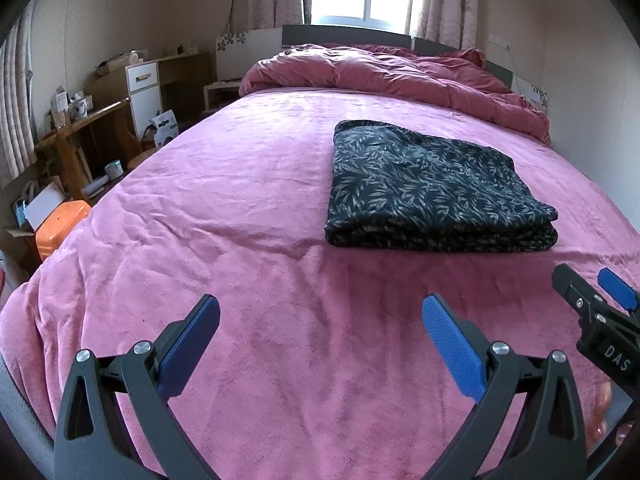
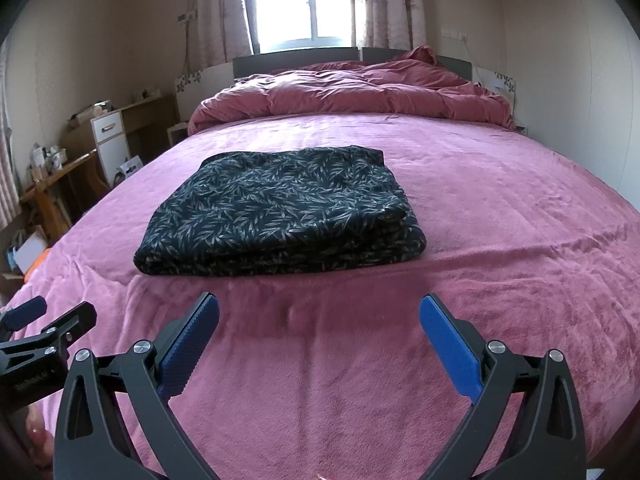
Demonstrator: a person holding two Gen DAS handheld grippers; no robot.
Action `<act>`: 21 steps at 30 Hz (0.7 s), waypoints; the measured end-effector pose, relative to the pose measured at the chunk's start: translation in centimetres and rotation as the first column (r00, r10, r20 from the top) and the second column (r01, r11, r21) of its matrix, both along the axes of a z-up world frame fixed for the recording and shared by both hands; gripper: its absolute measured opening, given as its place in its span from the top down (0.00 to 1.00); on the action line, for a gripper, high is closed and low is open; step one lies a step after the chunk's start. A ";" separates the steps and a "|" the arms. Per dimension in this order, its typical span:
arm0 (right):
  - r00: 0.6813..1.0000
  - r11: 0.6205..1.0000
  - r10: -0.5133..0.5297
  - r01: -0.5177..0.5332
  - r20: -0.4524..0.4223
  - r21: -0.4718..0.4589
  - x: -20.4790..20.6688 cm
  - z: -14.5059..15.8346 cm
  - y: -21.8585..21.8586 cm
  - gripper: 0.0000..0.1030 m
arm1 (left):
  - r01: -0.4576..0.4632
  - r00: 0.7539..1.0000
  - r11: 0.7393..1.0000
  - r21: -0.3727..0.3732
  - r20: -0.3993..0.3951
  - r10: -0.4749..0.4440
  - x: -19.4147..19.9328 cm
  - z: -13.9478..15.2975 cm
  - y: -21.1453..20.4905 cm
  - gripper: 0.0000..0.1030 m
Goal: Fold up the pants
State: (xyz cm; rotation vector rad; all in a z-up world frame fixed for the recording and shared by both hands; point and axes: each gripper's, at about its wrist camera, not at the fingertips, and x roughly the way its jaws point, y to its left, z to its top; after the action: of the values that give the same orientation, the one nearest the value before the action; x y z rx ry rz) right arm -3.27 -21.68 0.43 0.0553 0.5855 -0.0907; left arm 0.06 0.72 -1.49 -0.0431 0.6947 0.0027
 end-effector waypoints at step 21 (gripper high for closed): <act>1.000 1.000 -0.001 0.002 -0.014 0.011 0.1 -0.2 0.0 0.04 | 0.037 0.999 0.999 0.024 -0.029 -0.036 -0.2 -0.5 -0.8 0.02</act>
State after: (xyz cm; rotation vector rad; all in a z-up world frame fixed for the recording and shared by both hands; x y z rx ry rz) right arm -3.21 -21.70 0.21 0.0656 0.5997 -0.0894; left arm -0.10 -0.08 -1.97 -0.0068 0.7237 -0.0234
